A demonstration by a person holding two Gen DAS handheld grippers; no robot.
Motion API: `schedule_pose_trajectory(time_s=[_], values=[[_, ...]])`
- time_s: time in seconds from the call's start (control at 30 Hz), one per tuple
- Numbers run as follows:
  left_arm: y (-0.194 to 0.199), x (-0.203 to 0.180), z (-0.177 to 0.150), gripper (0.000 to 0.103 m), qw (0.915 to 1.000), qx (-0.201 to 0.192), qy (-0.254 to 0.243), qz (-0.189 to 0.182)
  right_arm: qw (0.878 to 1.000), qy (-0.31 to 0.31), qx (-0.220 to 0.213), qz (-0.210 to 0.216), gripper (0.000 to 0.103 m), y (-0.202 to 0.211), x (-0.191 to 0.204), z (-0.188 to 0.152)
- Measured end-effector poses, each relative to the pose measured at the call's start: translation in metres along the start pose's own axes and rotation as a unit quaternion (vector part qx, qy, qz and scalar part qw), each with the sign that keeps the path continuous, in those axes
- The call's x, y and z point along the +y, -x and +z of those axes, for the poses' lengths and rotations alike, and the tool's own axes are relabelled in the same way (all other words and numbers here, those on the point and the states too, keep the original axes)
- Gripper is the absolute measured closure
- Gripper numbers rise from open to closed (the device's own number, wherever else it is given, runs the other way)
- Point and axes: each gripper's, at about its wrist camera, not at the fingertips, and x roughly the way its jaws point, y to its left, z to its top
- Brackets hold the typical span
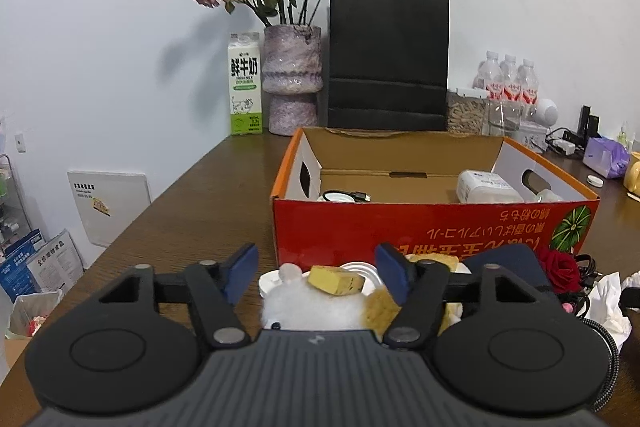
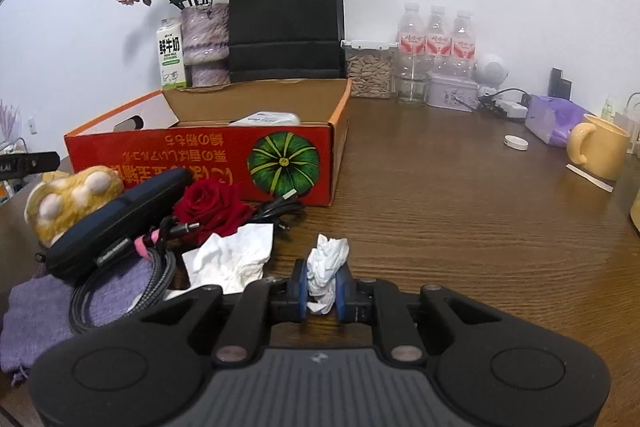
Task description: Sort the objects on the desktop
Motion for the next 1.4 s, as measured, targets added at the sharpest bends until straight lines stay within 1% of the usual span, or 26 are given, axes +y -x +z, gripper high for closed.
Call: schedule_pose_trajectory(time_s=[0.1,0.17,0.2,0.23,0.3,0.5,0.57,0.6,0.63,0.7,0.8,0.83,0.87,0.9,0.97,1.03,1.1,1.13,1.17,1.23,1.3,1.4], values=[[-0.005,-0.002,0.000,0.052,1.0000,0.005,-0.007,-0.004,1.000,0.000,0.001,0.001,0.091,-0.002,-0.001,0.000],[-0.008,-0.005,0.000,0.064,0.9998,0.010,-0.015,-0.010,1.000,0.000,0.002,0.001,0.090,-0.003,-0.002,0.000],[-0.009,-0.005,-0.001,0.068,0.9997,0.013,-0.018,-0.013,1.000,-0.001,0.003,0.002,0.090,-0.003,-0.002,0.000],[-0.011,-0.006,-0.002,0.073,0.9995,0.016,-0.020,-0.016,1.000,-0.002,0.003,0.002,0.090,-0.004,-0.002,0.000],[-0.012,-0.006,-0.004,0.074,0.9993,0.018,-0.021,-0.024,1.000,-0.002,0.003,0.002,0.090,-0.004,-0.002,0.000],[-0.007,-0.004,-0.005,0.079,0.9996,0.010,-0.012,-0.025,1.000,-0.003,0.000,0.002,0.090,-0.003,-0.002,0.000],[-0.004,-0.004,-0.003,0.082,0.9996,0.004,-0.011,-0.026,1.000,-0.003,-0.003,0.003,0.090,-0.002,-0.002,0.001],[-0.002,-0.003,-0.003,0.087,0.9995,0.000,-0.012,-0.028,1.000,-0.003,-0.005,0.003,0.090,-0.001,-0.001,0.001],[-0.001,-0.003,-0.002,0.089,0.9995,-0.003,-0.011,-0.029,1.000,-0.002,-0.007,0.004,0.090,0.000,-0.001,0.002],[0.001,-0.004,0.000,0.090,0.9994,-0.007,-0.014,-0.032,1.000,-0.002,-0.012,0.005,0.090,0.002,0.000,0.004],[-0.001,-0.005,0.001,0.089,0.9992,-0.001,-0.020,-0.035,1.000,0.001,-0.017,0.007,0.090,0.005,0.002,0.006],[-0.001,-0.006,0.001,0.088,0.9992,0.001,-0.021,-0.033,1.000,0.002,-0.018,0.007,0.090,0.005,0.003,0.007],[-0.002,-0.006,0.000,0.083,0.9993,0.006,-0.024,-0.030,1.000,0.002,-0.018,0.007,0.090,0.005,0.003,0.007],[-0.003,-0.006,0.000,0.081,0.9992,0.009,-0.025,-0.030,1.000,0.003,-0.018,0.008,0.090,0.005,0.003,0.007],[-0.006,-0.004,-0.003,0.075,0.9989,0.018,-0.027,-0.033,1.000,0.002,-0.016,0.007,0.090,0.005,0.003,0.007],[-0.009,-0.004,-0.005,0.074,0.9986,0.028,-0.025,-0.038,1.000,0.003,-0.016,0.007,0.090,0.005,0.004,0.007],[-0.010,-0.003,-0.005,0.074,0.9986,0.030,-0.025,-0.035,1.000,0.004,-0.015,0.007,0.090,0.005,0.005,0.007],[-0.010,-0.003,-0.005,0.079,0.9986,0.029,-0.026,-0.037,1.000,0.005,-0.015,0.008,0.090,0.005,0.005,0.007],[-0.010,-0.002,-0.005,0.091,0.9985,0.028,-0.027,-0.037,1.000,0.005,-0.015,0.008,0.090,0.004,0.005,0.007],[-0.009,-0.002,-0.006,0.096,0.9981,0.027,-0.033,-0.046,1.000,0.006,-0.015,0.008,0.090,0.005,0.005,0.007],[-0.010,-0.003,-0.006,0.096,0.9979,0.028,-0.035,-0.046,1.000,0.006,-0.015,0.008,0.090,0.005,0.005,0.007],[-0.013,-0.002,-0.001,0.090,0.9979,0.036,-0.032,-0.043,1.000,0.006,-0.015,0.008,0.090,0.005,0.005,0.008]])
